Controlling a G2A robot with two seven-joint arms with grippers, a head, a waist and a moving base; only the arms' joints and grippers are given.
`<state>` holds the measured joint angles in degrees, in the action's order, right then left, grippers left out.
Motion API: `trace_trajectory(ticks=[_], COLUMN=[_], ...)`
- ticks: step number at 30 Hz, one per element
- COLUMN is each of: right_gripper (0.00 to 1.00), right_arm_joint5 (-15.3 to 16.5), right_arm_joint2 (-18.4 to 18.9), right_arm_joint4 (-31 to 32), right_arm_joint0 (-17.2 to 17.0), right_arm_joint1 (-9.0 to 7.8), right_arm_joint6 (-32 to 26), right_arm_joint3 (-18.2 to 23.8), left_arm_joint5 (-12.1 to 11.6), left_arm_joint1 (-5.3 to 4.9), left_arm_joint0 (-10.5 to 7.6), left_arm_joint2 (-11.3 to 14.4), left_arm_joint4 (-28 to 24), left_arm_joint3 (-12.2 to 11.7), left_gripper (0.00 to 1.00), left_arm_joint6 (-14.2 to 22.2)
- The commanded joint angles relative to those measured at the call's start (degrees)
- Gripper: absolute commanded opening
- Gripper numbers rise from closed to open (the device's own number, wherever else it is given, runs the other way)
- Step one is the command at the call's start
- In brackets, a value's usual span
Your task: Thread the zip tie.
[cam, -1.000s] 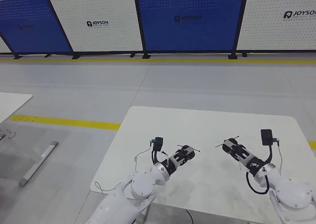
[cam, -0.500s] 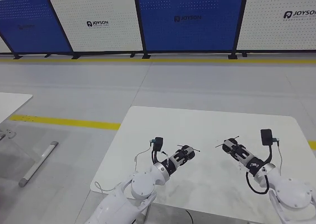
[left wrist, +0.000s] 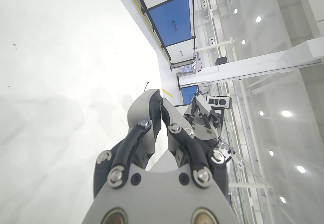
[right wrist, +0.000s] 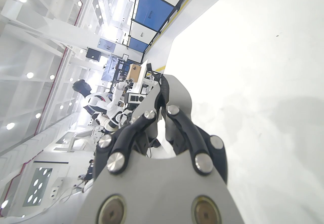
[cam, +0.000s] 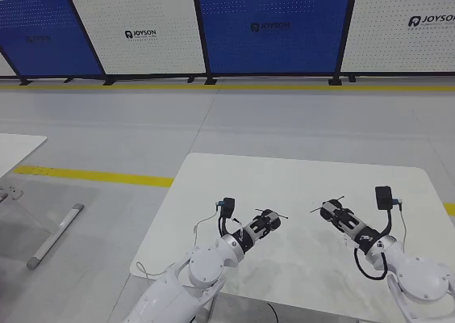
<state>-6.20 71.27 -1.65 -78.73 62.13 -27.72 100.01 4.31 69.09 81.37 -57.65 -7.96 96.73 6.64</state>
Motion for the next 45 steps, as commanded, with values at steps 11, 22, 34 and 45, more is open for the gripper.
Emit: trace_trajectory(ticks=[11, 22, 34, 45], right_gripper=[0.00, 0.00, 0.00, 0.00], right_arm_joint5=[0.0, 3.6, 3.4, 3.4], right_arm_joint2=[0.0, -4.7, -6.4, -6.4], right_arm_joint4=[0.0, 6.1, 9.2, 9.2], right_arm_joint0=[0.0, -1.7, -1.7, -1.7], right_arm_joint1=[0.00, 1.33, 1.63, 1.63], right_arm_joint6=[0.0, 13.4, 15.2, 15.2], right_arm_joint3=[0.0, 0.2, -0.3, -0.3], left_arm_joint5=[0.0, 0.0, 0.0, -1.3], left_arm_joint1=[0.00, 0.00, 0.00, 0.97], left_arm_joint0=[0.00, 0.00, 0.00, -1.51], left_arm_joint2=[0.0, 0.0, 0.0, 2.6], left_arm_joint4=[0.0, 0.0, 0.0, 3.3], left_arm_joint3=[0.0, 0.0, 0.0, -1.2], left_gripper=[0.00, 0.00, 0.00, 0.00], left_arm_joint6=[0.0, 0.0, 0.0, -6.5])
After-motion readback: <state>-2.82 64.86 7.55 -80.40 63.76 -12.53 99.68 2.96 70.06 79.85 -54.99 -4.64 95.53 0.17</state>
